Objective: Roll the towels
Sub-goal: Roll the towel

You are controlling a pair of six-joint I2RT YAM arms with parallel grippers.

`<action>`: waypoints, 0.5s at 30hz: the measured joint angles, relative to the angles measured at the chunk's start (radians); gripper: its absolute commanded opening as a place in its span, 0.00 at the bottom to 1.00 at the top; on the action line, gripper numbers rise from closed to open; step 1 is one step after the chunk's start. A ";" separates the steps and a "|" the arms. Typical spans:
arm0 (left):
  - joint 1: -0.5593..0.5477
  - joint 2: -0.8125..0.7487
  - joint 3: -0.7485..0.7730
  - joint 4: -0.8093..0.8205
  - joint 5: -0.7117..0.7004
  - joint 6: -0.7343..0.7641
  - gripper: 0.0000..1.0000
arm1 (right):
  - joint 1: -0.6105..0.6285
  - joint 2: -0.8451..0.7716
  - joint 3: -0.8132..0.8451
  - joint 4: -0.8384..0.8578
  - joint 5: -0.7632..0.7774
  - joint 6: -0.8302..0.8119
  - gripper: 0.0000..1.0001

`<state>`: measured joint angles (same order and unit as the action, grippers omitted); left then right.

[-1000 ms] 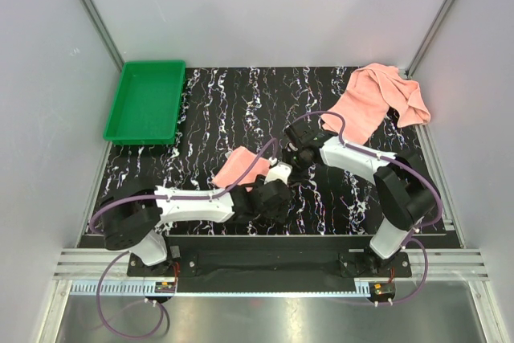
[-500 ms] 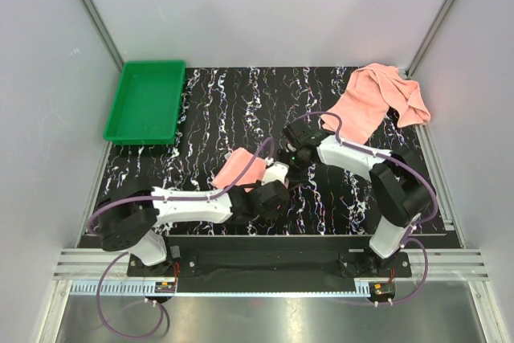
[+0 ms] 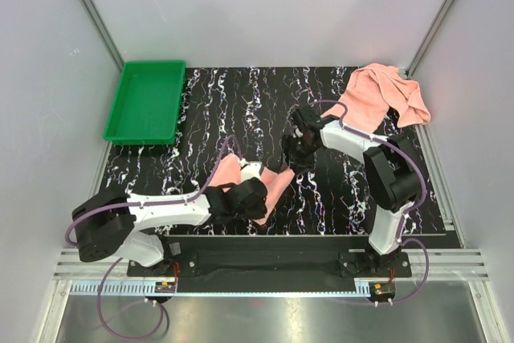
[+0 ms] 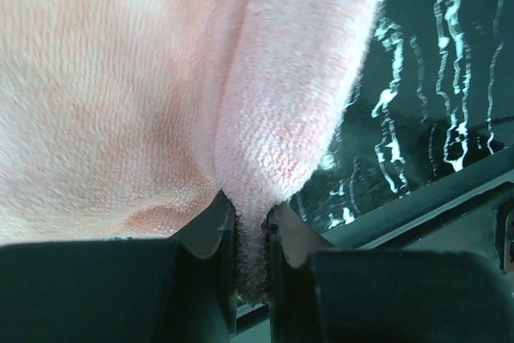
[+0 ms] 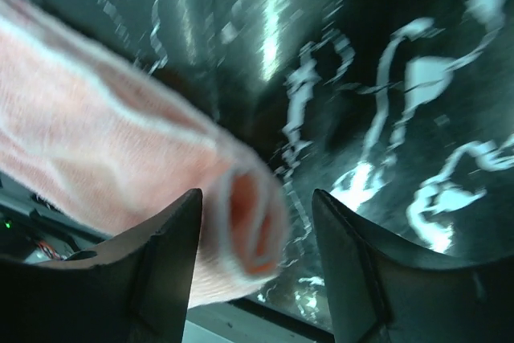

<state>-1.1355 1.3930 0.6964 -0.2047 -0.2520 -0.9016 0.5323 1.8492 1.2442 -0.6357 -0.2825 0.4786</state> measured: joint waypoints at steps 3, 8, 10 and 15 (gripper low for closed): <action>0.015 -0.014 -0.046 0.019 0.031 -0.043 0.00 | -0.054 0.030 0.016 0.005 0.001 -0.012 0.63; 0.063 -0.053 -0.146 0.119 0.100 -0.122 0.00 | -0.099 0.031 0.007 0.050 0.001 -0.003 0.65; 0.095 -0.078 -0.198 0.177 0.140 -0.154 0.00 | -0.110 0.005 -0.029 0.100 0.002 0.013 0.68; 0.151 -0.114 -0.266 0.254 0.208 -0.211 0.00 | -0.122 -0.186 -0.217 0.266 -0.016 0.063 0.81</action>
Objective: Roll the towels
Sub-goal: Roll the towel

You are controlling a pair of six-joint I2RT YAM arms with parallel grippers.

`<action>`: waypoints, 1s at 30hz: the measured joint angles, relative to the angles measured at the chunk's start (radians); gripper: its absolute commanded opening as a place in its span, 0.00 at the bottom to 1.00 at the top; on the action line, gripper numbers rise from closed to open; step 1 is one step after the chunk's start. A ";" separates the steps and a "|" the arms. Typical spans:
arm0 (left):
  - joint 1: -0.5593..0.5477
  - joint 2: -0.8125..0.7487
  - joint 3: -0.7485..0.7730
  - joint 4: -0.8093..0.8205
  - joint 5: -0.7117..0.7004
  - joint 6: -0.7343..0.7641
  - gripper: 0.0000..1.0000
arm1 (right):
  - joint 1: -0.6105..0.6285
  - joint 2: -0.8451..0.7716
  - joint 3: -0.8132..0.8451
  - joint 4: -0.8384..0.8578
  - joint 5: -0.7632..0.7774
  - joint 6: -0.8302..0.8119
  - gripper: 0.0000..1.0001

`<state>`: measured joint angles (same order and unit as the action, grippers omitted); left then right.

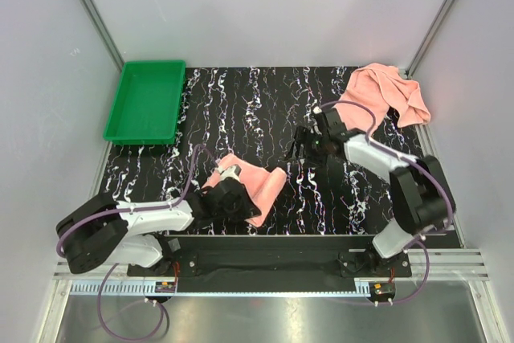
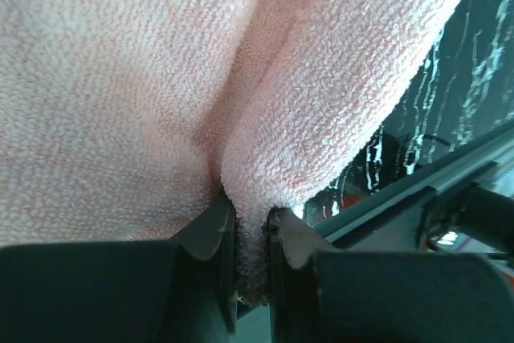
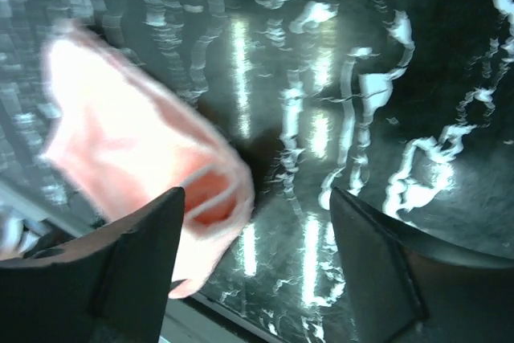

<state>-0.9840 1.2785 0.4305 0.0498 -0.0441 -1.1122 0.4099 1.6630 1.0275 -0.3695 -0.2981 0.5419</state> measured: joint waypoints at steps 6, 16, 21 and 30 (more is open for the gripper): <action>0.071 -0.003 -0.052 0.081 0.097 -0.061 0.00 | -0.003 -0.178 -0.189 0.269 -0.110 0.073 0.84; 0.159 0.053 -0.133 0.276 0.251 -0.175 0.00 | 0.045 -0.070 -0.486 0.718 -0.294 0.251 0.85; 0.172 0.077 -0.143 0.323 0.281 -0.203 0.00 | 0.127 -0.018 -0.499 0.860 -0.298 0.286 0.85; 0.196 0.101 -0.162 0.380 0.327 -0.233 0.00 | 0.168 0.121 -0.497 1.125 -0.317 0.369 0.75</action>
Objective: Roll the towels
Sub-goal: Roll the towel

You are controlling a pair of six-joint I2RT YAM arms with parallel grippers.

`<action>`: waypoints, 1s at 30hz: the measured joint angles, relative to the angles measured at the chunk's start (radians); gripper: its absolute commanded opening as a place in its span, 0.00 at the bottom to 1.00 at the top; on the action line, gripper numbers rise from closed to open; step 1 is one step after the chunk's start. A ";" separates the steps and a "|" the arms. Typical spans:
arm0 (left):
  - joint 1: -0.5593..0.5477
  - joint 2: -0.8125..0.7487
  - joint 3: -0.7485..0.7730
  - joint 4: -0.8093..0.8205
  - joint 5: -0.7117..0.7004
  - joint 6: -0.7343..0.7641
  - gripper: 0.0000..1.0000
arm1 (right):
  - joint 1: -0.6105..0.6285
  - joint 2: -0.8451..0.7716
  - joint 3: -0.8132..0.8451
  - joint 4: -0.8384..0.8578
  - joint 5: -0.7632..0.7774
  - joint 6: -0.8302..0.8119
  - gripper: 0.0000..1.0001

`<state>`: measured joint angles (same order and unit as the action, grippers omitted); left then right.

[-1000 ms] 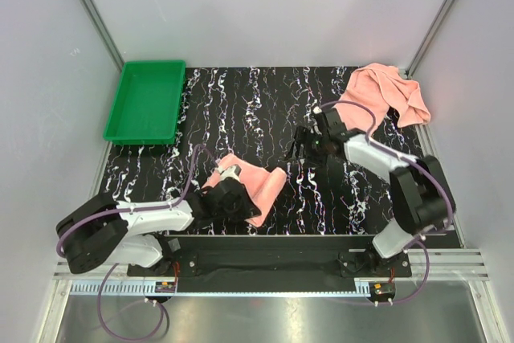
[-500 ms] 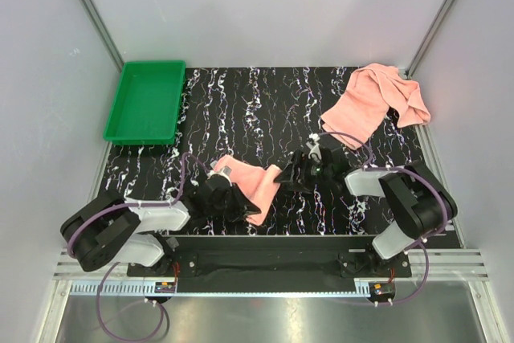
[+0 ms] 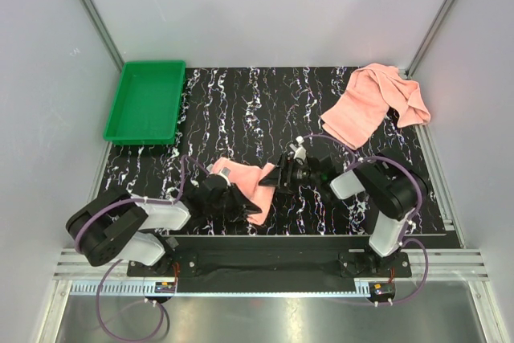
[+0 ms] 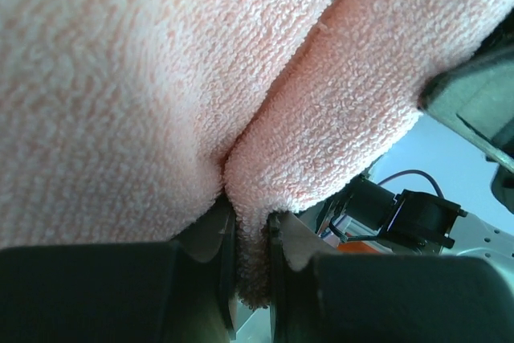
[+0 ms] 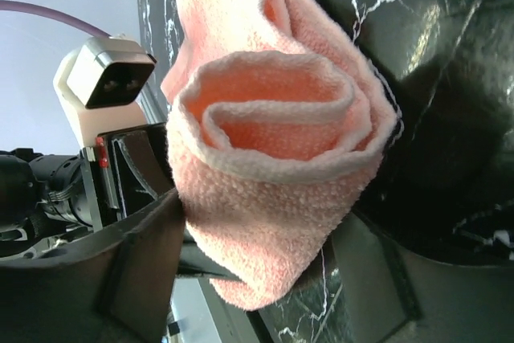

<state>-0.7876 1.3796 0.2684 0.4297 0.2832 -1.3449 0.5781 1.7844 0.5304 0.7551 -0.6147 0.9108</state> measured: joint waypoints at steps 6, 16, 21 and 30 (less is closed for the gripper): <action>0.002 0.010 -0.007 0.026 0.008 -0.008 0.10 | 0.004 0.077 0.000 0.078 0.011 0.031 0.39; -0.008 -0.024 0.071 -0.145 -0.032 0.105 0.48 | 0.013 0.040 0.111 -0.193 0.063 -0.037 0.30; -0.049 -0.046 0.177 -0.338 -0.137 0.214 0.54 | 0.021 -0.026 0.257 -0.546 0.173 -0.151 0.30; -0.183 -0.033 0.387 -0.725 -0.410 0.352 0.60 | 0.021 -0.050 0.425 -0.960 0.338 -0.308 0.31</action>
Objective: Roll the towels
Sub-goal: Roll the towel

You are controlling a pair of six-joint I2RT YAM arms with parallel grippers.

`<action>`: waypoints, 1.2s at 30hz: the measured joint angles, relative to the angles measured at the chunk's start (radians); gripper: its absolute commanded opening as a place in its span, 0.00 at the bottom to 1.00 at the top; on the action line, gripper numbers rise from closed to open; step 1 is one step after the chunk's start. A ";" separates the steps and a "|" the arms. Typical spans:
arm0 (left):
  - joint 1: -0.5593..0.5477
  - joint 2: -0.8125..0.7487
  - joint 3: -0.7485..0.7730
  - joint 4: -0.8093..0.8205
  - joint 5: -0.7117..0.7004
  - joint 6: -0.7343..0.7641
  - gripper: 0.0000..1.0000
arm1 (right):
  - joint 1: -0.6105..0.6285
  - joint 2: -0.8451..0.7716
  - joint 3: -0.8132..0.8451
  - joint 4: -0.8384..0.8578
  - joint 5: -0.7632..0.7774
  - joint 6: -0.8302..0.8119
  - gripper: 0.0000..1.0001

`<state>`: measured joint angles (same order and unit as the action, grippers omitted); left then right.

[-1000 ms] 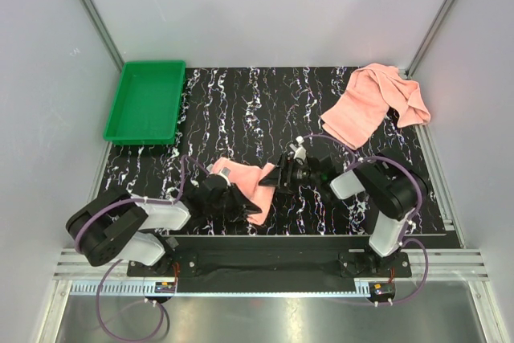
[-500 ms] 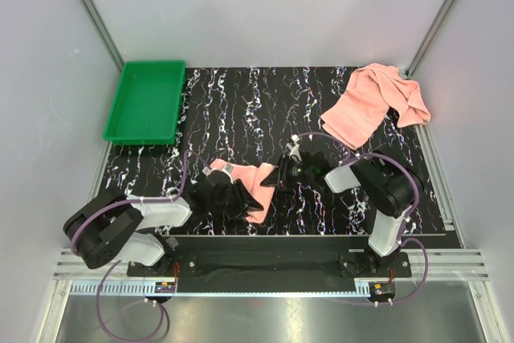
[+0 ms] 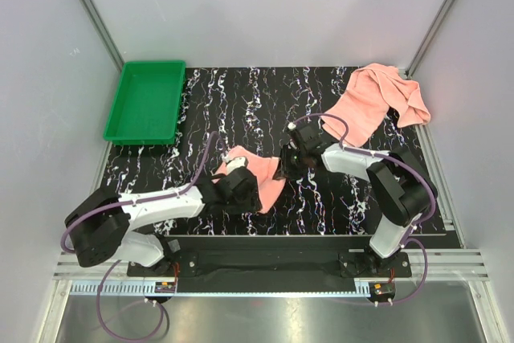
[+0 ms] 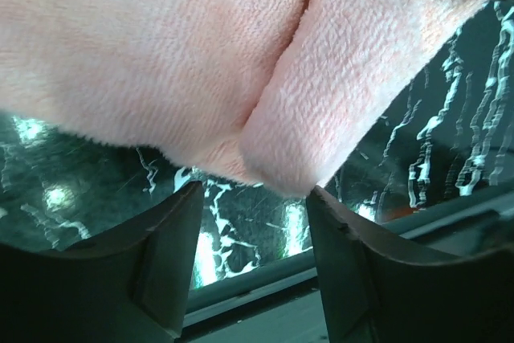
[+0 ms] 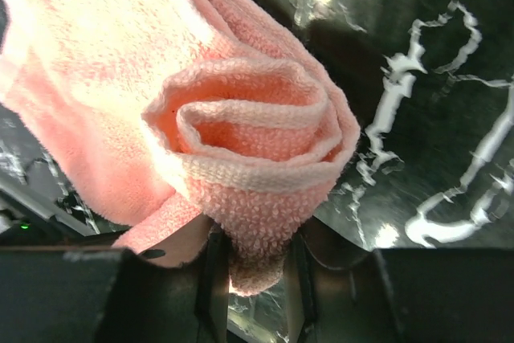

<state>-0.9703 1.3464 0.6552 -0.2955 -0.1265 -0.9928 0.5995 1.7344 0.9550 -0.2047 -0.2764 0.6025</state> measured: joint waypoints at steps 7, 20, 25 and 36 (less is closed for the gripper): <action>-0.152 0.028 0.217 -0.197 -0.255 0.126 0.63 | 0.000 0.000 0.072 -0.173 0.051 -0.063 0.31; -0.357 0.187 0.265 -0.032 -0.391 0.495 0.72 | 0.000 0.017 0.137 -0.318 0.059 -0.110 0.31; -0.378 0.271 0.285 0.023 -0.391 0.550 0.72 | 0.000 0.020 0.138 -0.319 0.059 -0.113 0.31; -0.383 0.417 0.375 -0.003 -0.443 0.548 0.71 | -0.004 0.030 0.147 -0.325 0.058 -0.125 0.32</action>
<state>-1.3533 1.7630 1.0302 -0.2985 -0.5694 -0.4446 0.5953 1.7641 1.1019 -0.5301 -0.2180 0.4774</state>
